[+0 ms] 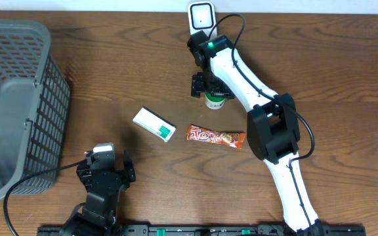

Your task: Scan the item barcode

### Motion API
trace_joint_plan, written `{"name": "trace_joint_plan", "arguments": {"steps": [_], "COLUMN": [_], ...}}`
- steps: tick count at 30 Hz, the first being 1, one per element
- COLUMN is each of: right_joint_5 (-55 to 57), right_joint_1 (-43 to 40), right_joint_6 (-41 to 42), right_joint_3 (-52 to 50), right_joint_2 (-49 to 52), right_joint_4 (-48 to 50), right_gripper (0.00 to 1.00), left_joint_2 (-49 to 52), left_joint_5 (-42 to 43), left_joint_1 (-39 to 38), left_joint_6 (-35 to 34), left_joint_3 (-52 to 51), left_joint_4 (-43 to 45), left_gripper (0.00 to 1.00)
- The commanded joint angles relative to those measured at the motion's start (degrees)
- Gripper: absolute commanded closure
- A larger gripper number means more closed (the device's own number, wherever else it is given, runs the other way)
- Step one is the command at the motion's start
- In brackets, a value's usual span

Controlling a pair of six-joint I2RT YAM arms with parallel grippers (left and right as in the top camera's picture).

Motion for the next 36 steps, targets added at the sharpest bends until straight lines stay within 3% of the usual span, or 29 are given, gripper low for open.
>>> {"name": "trace_joint_plan", "arguments": {"steps": [1, 8, 23, 36], "right_joint_5": [1.01, 0.72, -3.74, -17.20], "right_joint_1": [0.39, 0.22, 0.04, -2.40], "right_joint_6": [1.51, 2.54, 2.51, -0.52], "right_joint_3": [-0.68, -6.14, -6.14, -4.07], "right_joint_2": [0.76, 0.76, 0.74, 0.66], "right_joint_4": [0.22, 3.37, 3.61, -3.19], "right_gripper": [0.11, 0.12, 0.26, 0.31], "left_joint_2": [-0.35, -0.35, -0.35, -0.35], "left_joint_5": [-0.76, -0.76, -0.76, -0.76], "left_joint_1": [0.13, 0.15, 0.13, 0.13], "left_joint_6": [-0.55, -0.55, -0.55, -0.55], "left_joint_3": [0.09, 0.09, 0.09, 0.09], "left_joint_4": [0.04, 0.04, 0.04, 0.04], "left_gripper": [0.12, 0.12, 0.12, 0.12]}}
